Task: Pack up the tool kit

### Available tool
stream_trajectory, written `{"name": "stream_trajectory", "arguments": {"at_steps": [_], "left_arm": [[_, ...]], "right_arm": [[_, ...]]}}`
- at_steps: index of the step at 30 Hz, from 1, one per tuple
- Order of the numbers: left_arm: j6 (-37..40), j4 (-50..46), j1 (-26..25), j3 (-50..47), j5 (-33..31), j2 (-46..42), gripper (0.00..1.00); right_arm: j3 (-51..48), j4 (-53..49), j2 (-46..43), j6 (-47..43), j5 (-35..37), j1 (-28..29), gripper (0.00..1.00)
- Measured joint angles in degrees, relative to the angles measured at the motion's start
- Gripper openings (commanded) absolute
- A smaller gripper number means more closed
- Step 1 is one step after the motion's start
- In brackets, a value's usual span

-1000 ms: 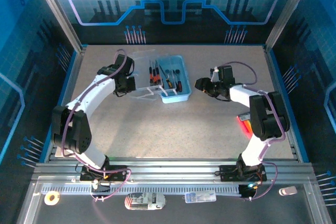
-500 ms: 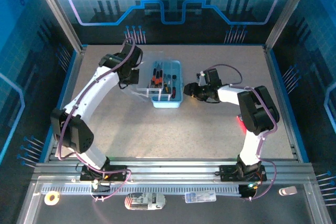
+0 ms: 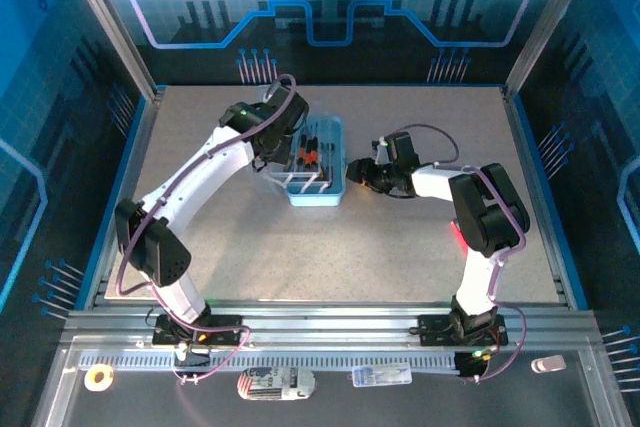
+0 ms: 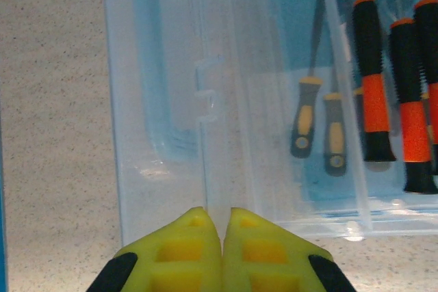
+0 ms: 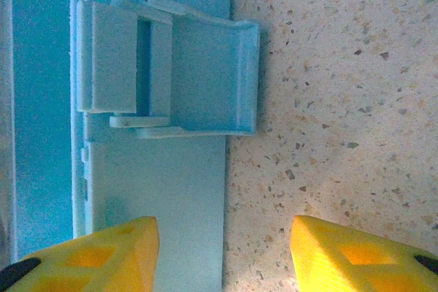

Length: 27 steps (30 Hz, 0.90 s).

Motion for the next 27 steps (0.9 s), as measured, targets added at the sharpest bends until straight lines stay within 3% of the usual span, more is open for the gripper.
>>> {"name": "stream_trajectory", "arguments": {"at_steps": [6, 18, 25, 27], "left_arm": [[-0.4, 0.7, -3.4, 3.3, 1.0, 2.6, 0.06], [-0.9, 6.3, -7.6, 5.0, 16.0, 9.4, 0.09], [-1.5, 6.9, -7.6, 5.1, 17.9, 9.6, 0.13], [-1.6, 7.2, -7.6, 5.1, 17.6, 9.6, 0.19]], "right_arm": [[-0.7, 1.4, 0.0, 0.4, 0.0, 0.0, 0.55], [-1.7, 1.8, 0.0, 0.6, 0.0, 0.8, 0.55], [-3.6, 0.7, -2.2, 0.2, 0.2, -0.9, 0.55], [-4.0, 0.7, -3.3, -0.1, 0.2, -1.4, 0.56]]}}
